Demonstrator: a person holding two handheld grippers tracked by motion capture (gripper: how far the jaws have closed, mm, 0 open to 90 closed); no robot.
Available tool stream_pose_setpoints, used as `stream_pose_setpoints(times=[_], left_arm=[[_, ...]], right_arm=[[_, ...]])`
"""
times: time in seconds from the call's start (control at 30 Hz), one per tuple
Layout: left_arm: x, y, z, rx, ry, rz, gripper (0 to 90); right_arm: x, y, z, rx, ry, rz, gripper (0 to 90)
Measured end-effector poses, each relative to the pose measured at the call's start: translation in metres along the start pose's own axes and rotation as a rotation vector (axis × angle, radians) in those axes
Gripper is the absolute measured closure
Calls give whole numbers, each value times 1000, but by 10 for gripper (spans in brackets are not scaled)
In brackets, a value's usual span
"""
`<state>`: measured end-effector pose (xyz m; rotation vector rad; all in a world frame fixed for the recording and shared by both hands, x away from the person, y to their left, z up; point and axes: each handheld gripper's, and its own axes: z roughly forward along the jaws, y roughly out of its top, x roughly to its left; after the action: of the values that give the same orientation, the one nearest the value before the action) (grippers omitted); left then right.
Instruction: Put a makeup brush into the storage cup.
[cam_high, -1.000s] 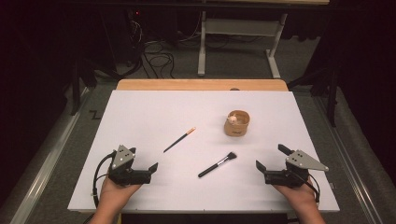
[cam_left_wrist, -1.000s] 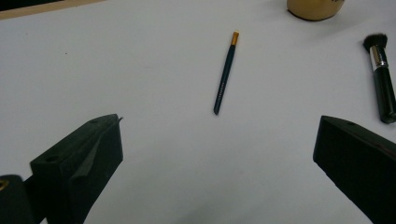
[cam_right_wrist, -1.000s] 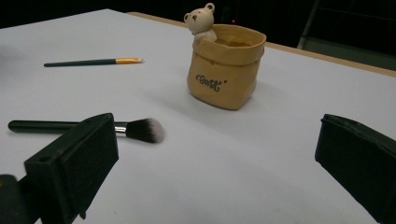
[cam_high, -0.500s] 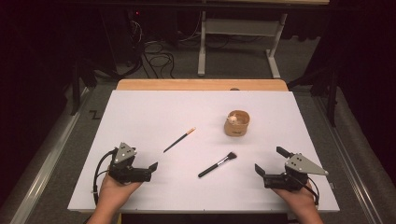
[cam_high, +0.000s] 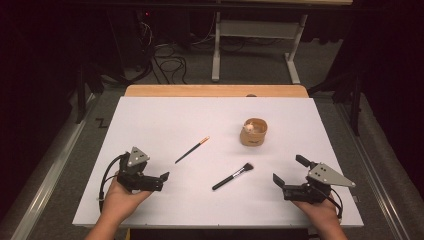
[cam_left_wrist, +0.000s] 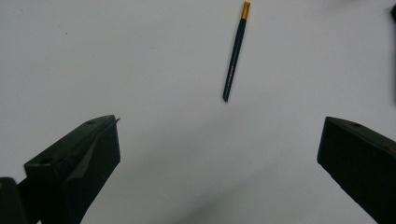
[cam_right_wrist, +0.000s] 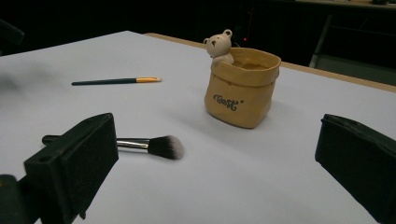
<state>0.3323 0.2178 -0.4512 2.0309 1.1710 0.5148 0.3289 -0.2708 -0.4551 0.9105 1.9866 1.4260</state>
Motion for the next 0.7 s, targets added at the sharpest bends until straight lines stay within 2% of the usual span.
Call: stream_pose_setpoints(times=[0.07, 0.17, 0.3, 0.5, 0.57, 0.67, 0.7], left_arm=[[-2, 2, 1, 18, 5, 14, 2], [-4, 4, 4, 84, -16, 26, 2], [-5, 6, 5, 155, -22, 47, 2], [-3, 6, 4, 233, -45, 33, 1], [-2, 5, 4, 249, -55, 16, 2], [1, 4, 4, 273, -63, 11, 4], [3, 4, 5, 296, -77, -7, 6]], right_arm=[[0, 0, 0, -1, 4, 3, 3], [1, -1, -1, 3, 6, 8, 2], [1, -3, -1, 5, 15, 8, 2], [2, -4, -1, 12, 18, 9, 3], [1, -5, -2, 14, 19, 11, 2], [0, -6, -3, 19, 24, 14, 2], [0, -7, -3, 19, 23, 14, 3]])
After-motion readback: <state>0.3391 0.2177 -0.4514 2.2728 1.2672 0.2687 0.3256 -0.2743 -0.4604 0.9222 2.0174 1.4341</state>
